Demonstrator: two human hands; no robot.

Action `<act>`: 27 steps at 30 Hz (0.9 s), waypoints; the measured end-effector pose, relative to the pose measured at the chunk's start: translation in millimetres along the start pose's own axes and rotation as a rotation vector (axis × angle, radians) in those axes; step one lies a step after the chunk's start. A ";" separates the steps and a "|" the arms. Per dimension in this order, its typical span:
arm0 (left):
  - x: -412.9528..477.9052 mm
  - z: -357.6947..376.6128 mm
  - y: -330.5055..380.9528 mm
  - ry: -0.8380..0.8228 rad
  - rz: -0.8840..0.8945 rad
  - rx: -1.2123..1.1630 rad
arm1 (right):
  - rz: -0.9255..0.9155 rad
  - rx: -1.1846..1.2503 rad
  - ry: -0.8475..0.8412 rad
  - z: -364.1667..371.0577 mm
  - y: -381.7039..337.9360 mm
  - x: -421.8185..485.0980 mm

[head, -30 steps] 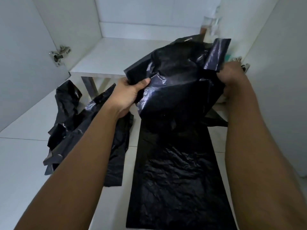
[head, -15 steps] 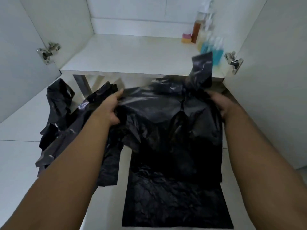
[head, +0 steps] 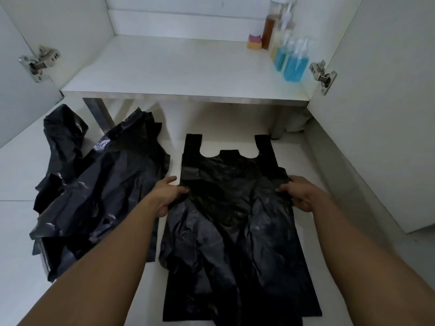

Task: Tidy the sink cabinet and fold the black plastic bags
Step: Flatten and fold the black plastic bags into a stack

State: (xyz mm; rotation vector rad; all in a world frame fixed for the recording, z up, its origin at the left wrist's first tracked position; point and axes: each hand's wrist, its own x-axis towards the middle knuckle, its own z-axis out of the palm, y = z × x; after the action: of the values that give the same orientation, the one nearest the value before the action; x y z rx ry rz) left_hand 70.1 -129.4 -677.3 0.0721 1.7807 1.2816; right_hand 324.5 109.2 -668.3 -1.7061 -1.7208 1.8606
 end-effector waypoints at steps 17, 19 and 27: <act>22.2 19.6 -11.1 0.081 0.136 0.069 | -0.426 -0.827 0.373 68.0 33.3 -1.0; 21.0 14.1 -14.8 0.026 0.090 0.016 | -0.403 -0.867 0.284 78.9 52.0 -0.6; 3.3 8.3 -32.8 -0.229 -0.021 -0.464 | -0.390 -0.895 0.254 85.3 71.5 1.0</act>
State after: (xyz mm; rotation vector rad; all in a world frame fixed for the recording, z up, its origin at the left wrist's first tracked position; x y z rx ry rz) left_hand 88.1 -136.7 -705.2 -0.0590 1.2567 1.5728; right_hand 303.2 29.6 -743.2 -1.5138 -2.7114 0.6863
